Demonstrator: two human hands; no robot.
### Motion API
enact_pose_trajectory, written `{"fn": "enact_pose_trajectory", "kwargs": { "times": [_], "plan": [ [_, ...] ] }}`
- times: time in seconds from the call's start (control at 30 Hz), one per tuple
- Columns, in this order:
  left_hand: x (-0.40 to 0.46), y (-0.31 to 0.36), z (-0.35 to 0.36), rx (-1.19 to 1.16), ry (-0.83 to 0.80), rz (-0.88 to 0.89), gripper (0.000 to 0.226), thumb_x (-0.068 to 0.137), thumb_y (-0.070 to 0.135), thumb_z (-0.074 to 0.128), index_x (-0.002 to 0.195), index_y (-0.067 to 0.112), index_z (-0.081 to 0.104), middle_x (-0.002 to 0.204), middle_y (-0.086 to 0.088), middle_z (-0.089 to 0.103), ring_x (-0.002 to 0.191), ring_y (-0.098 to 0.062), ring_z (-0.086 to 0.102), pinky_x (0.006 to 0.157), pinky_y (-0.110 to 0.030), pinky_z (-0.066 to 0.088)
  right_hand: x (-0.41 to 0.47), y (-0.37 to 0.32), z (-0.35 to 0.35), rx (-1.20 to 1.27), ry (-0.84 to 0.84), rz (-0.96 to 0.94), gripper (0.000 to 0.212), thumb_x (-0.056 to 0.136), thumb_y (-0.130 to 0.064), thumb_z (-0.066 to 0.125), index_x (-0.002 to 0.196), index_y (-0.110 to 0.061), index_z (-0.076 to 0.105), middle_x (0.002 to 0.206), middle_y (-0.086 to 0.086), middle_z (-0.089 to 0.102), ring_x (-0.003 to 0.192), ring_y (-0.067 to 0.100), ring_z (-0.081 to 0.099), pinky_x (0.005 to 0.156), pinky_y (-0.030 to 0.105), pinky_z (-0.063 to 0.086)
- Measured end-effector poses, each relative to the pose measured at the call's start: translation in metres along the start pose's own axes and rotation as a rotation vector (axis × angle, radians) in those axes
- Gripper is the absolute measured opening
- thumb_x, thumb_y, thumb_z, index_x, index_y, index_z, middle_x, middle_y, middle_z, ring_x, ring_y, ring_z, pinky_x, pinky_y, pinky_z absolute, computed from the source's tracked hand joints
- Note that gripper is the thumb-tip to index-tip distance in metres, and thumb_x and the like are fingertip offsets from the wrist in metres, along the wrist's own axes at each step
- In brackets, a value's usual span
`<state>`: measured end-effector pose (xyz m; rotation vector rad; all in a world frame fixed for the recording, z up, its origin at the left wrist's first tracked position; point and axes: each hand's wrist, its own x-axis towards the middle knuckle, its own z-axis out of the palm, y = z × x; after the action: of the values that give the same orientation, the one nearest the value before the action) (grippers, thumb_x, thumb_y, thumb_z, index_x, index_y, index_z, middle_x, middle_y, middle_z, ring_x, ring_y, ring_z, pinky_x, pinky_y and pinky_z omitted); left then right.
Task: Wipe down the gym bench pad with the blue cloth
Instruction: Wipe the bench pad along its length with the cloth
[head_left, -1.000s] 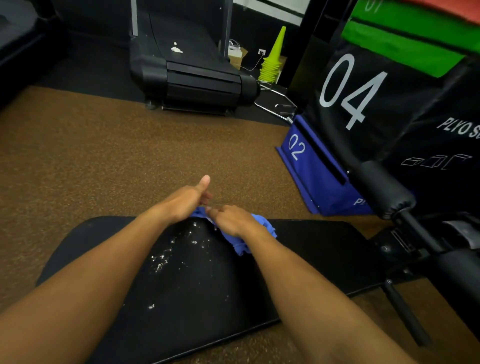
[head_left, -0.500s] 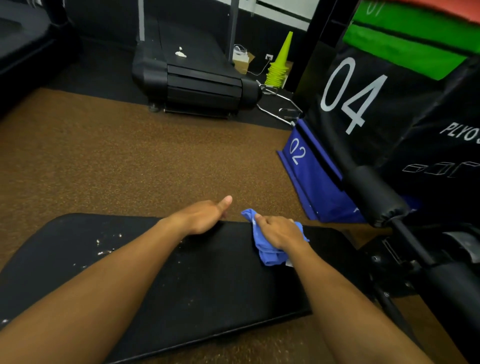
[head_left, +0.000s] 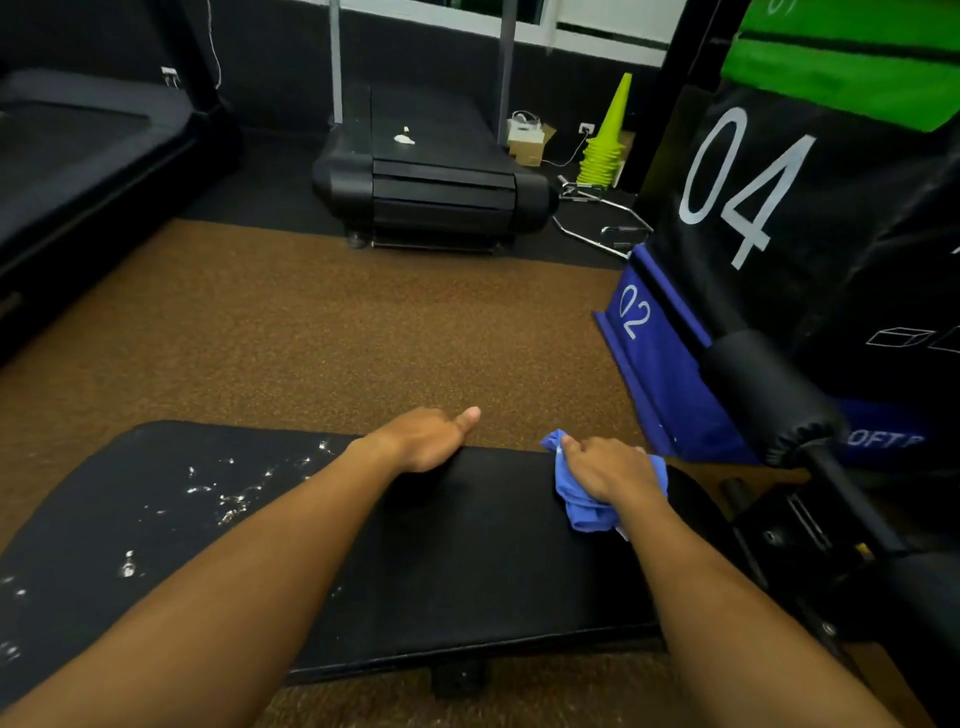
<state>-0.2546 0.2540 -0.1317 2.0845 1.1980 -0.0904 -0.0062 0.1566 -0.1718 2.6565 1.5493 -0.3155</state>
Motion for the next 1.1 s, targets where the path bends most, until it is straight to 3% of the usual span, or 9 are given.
{"fn": "enact_pose_trajectory", "kwargs": {
  "times": [0.23, 0.33, 0.47, 0.6, 0.7, 0.8, 0.87, 0.93, 1.1],
  "plan": [
    [0.007, -0.001, 0.004, 0.083, 0.005, 0.005, 0.083, 0.099, 0.068, 0.015, 0.139, 0.009, 0.057, 0.156, -0.014, 0.042, 0.143, -0.029, 0.040, 0.114, -0.041, 0.029, -0.015, -0.044, 0.005, 0.038, 0.047, -0.094, 0.064, 0.097, -0.058, 0.020, 0.114, -0.018, 0.068, 0.119, 0.010, 0.069, 0.116, 0.030, 0.058, 0.103, 0.046, 0.032],
    [0.010, -0.011, 0.001, 0.054, -0.027, 0.044, 0.083, 0.096, 0.072, 0.014, 0.135, 0.017, 0.062, 0.151, -0.010, 0.050, 0.138, -0.027, 0.047, 0.111, -0.038, 0.033, -0.025, -0.083, 0.008, 0.081, 0.065, -0.127, 0.059, 0.099, -0.054, 0.024, 0.114, -0.016, 0.067, 0.117, 0.011, 0.069, 0.116, 0.031, 0.059, 0.103, 0.045, 0.032],
    [0.004, -0.022, -0.001, -0.045, -0.005, 0.163, 0.061, 0.103, 0.061, 0.025, 0.136, 0.025, 0.061, 0.145, -0.001, 0.056, 0.137, -0.022, 0.048, 0.111, -0.034, 0.033, -0.027, -0.112, 0.012, 0.133, 0.053, -0.143, 0.055, 0.102, -0.048, 0.024, 0.118, -0.015, 0.066, 0.119, 0.013, 0.068, 0.118, 0.032, 0.058, 0.102, 0.044, 0.033],
    [-0.005, -0.035, 0.003, -0.086, 0.192, 0.230, 0.039, 0.103, 0.037, 0.046, 0.127, 0.012, 0.063, 0.132, -0.008, 0.062, 0.125, -0.024, 0.054, 0.103, -0.032, 0.040, -0.036, -0.147, 0.014, 0.246, 0.060, -0.181, 0.050, 0.104, -0.035, 0.022, 0.120, -0.015, 0.065, 0.123, 0.014, 0.067, 0.120, 0.032, 0.056, 0.103, 0.045, 0.032],
    [-0.016, -0.045, 0.002, -0.100, 0.411, 0.228, 0.037, 0.100, 0.026, 0.048, 0.132, 0.010, 0.058, 0.133, -0.007, 0.055, 0.125, -0.026, 0.049, 0.106, -0.038, 0.040, -0.033, -0.171, 0.017, 0.469, -0.063, -0.147, 0.048, 0.105, -0.032, 0.023, 0.123, -0.012, 0.062, 0.131, 0.015, 0.062, 0.126, 0.031, 0.052, 0.106, 0.043, 0.032],
    [-0.029, -0.051, 0.005, -0.046, 0.640, 0.251, 0.031, 0.092, 0.019, 0.050, 0.118, 0.013, 0.064, 0.120, -0.004, 0.056, 0.114, -0.025, 0.049, 0.099, -0.043, 0.044, -0.036, -0.168, 0.005, 1.102, -0.218, -0.079, 0.054, 0.104, -0.046, 0.027, 0.131, -0.013, 0.060, 0.134, 0.010, 0.062, 0.131, 0.022, 0.050, 0.110, 0.034, 0.033],
    [-0.036, -0.046, 0.012, -0.011, 0.626, 0.304, 0.026, 0.088, 0.016, 0.050, 0.106, 0.013, 0.068, 0.108, -0.003, 0.059, 0.105, -0.025, 0.053, 0.092, -0.041, 0.047, -0.039, -0.152, -0.006, 1.330, -0.204, -0.058, 0.052, 0.107, -0.041, 0.027, 0.137, -0.009, 0.055, 0.137, 0.008, 0.059, 0.131, 0.016, 0.049, 0.111, 0.030, 0.029],
    [-0.038, -0.032, 0.024, 0.047, 0.552, 0.366, 0.024, 0.088, 0.014, 0.051, 0.102, 0.012, 0.070, 0.104, -0.002, 0.061, 0.104, -0.024, 0.056, 0.091, -0.036, 0.047, -0.039, -0.132, -0.012, 1.392, -0.138, -0.052, 0.051, 0.107, -0.039, 0.028, 0.137, -0.008, 0.054, 0.138, 0.008, 0.059, 0.131, 0.017, 0.050, 0.115, 0.035, 0.031],
    [-0.011, 0.020, 0.052, 0.130, 0.370, 0.311, 0.035, 0.095, 0.029, 0.050, 0.119, 0.009, 0.063, 0.123, -0.011, 0.058, 0.120, -0.032, 0.052, 0.103, -0.043, 0.042, -0.039, -0.091, -0.011, 1.217, 0.137, 0.006, 0.036, 0.105, -0.032, 0.038, 0.109, -0.016, 0.070, 0.116, 0.004, 0.071, 0.116, 0.017, 0.062, 0.109, 0.038, 0.042]
  ]
}}
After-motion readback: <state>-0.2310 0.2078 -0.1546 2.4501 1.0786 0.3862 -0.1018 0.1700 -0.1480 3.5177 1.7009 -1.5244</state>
